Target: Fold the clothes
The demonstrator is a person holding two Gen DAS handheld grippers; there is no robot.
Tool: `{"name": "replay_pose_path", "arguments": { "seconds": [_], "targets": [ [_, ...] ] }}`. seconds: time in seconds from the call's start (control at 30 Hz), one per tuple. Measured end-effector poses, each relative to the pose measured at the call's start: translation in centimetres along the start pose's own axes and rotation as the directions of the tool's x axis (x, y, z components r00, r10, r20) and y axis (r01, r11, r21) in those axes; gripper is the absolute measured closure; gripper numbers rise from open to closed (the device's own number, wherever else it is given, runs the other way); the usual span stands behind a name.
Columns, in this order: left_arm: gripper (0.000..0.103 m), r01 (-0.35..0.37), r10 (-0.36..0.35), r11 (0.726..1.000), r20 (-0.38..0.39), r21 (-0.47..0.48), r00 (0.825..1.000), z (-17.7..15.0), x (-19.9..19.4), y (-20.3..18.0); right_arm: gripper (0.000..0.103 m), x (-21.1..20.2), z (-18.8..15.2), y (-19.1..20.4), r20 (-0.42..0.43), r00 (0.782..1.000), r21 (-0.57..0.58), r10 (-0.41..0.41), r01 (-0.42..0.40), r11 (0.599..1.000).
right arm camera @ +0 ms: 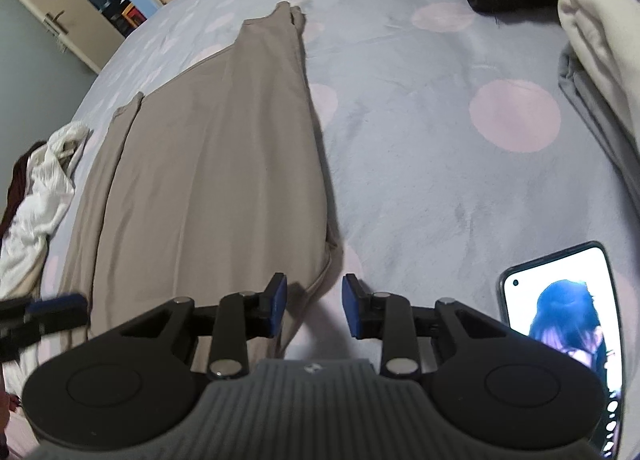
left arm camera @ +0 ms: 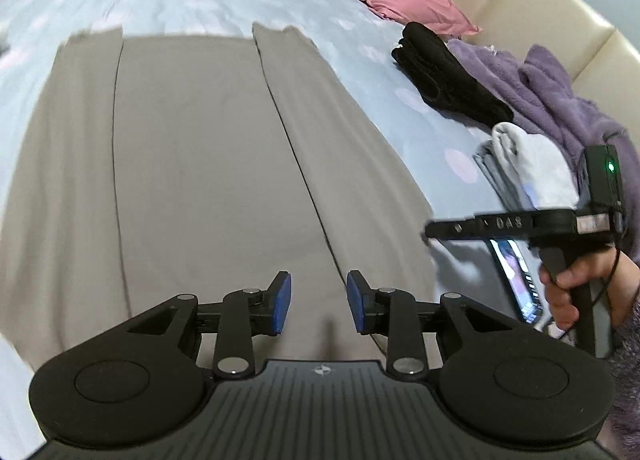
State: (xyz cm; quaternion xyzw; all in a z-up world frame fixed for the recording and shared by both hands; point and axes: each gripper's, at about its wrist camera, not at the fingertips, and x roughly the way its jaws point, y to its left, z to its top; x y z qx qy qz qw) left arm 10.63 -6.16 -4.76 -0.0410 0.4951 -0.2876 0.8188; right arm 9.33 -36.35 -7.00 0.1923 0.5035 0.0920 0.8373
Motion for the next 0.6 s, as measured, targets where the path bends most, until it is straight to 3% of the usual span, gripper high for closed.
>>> {"name": "replay_pose_path", "arguments": {
  "seconds": [0.2, 0.3, 0.6],
  "targets": [
    [0.076, -0.033, 0.036, 0.995, -0.027, 0.093, 0.999, 5.1, 1.4, 0.6, 0.071, 1.1, 0.6, 0.0, -0.02, 1.0, 0.012, -0.012, 0.012, 1.0],
    [0.075, -0.045, 0.051, 0.988, -0.04, 0.146, 0.998, 7.8, 2.4, 0.7, 0.086, 1.3, 0.6, 0.4, -0.027, 1.0, -0.011, -0.009, 0.009, 1.0],
    [0.067, -0.053, 0.077, 0.971, -0.091, 0.233, 0.993, 17.8, 9.4, -0.7, 0.086, 2.1, 1.1, 1.1, -0.074, 0.997, -0.059, -0.035, 0.03, 0.998]
  ]
}}
